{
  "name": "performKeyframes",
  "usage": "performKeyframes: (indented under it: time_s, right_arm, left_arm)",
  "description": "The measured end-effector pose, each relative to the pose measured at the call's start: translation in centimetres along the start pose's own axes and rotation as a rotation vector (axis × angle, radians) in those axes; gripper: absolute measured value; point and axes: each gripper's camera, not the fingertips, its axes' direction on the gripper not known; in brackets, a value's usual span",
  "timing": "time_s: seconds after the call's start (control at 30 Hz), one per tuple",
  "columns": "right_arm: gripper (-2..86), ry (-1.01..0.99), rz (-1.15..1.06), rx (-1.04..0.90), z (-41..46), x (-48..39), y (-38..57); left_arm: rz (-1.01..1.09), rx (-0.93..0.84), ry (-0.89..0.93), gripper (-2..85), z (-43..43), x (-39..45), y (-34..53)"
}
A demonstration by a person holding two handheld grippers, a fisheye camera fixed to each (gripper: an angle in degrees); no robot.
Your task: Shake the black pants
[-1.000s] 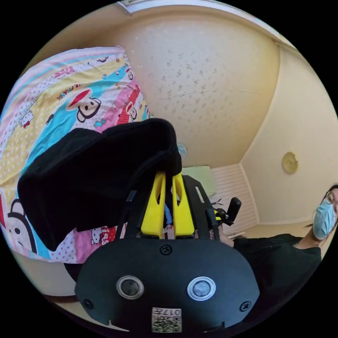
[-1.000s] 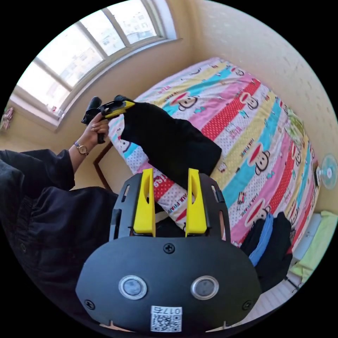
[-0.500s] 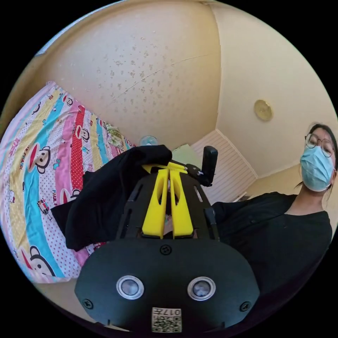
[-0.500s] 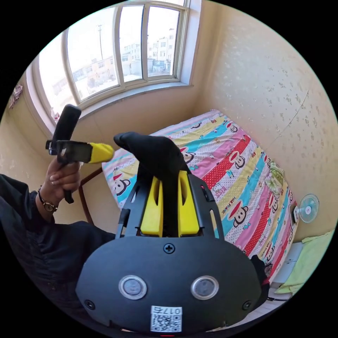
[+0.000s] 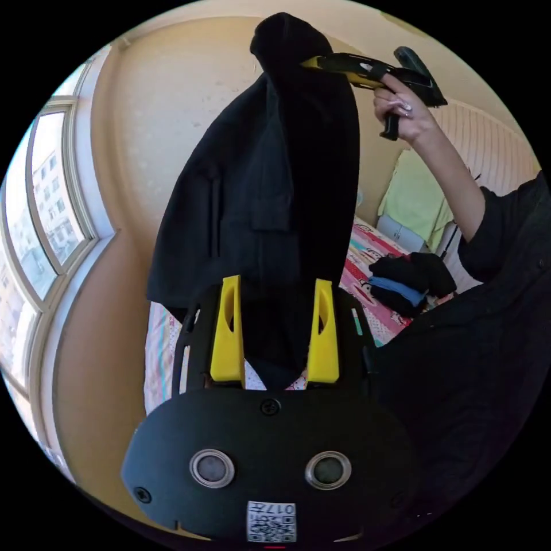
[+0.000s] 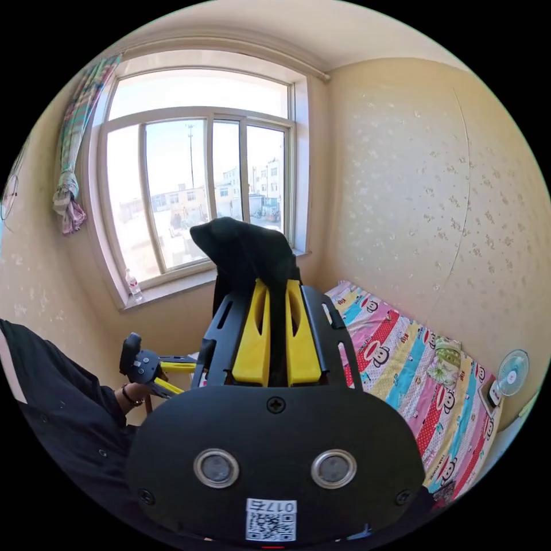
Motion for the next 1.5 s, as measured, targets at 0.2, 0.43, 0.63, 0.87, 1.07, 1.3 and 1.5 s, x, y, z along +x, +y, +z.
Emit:
performKeyframes:
  time_s: [0.2, 0.43, 0.63, 0.87, 1.07, 1.3, 1.5]
  right_arm:
    - [3.2, -0.079, -0.036, 0.084, -3.6, -4.1, -3.6]
    - [3.1, -0.139, -0.068, 0.108, -6.0, -7.2, -8.0]
    - [3.2, -0.112, -0.131, 0.107, -7.9, -11.3, -11.4]
    - [3.2, -0.171, -0.135, 0.161, -11.7, -11.6, -14.1]
    - [3.1, -0.307, -0.11, 0.219, -15.3, -10.2, -17.0]
    - [3.1, -0.288, -0.061, 0.329, -23.0, -4.2, -18.4]
    - [3.0, -0.167, -0.007, 0.436, -32.4, 2.6, -15.1]
  left_arm:
    - [0.237, 0.032, -0.448, 15.7, 2.6, 8.8, 0.5]
    - [0.382, 0.059, -0.534, 13.9, 3.1, 14.0, 3.0]
    - [0.557, 0.035, -0.718, 13.5, 5.8, 18.8, 5.6]
    - [0.421, -0.096, -0.714, 15.7, 5.7, 17.5, 9.5]
    - [0.314, 0.137, -0.549, 16.5, 6.0, 17.7, 5.4]
    - [0.124, 0.552, -0.438, 7.2, 1.8, 19.0, 0.7]
    - [-0.292, 0.94, 0.282, 5.5, -7.3, 7.4, -0.3]
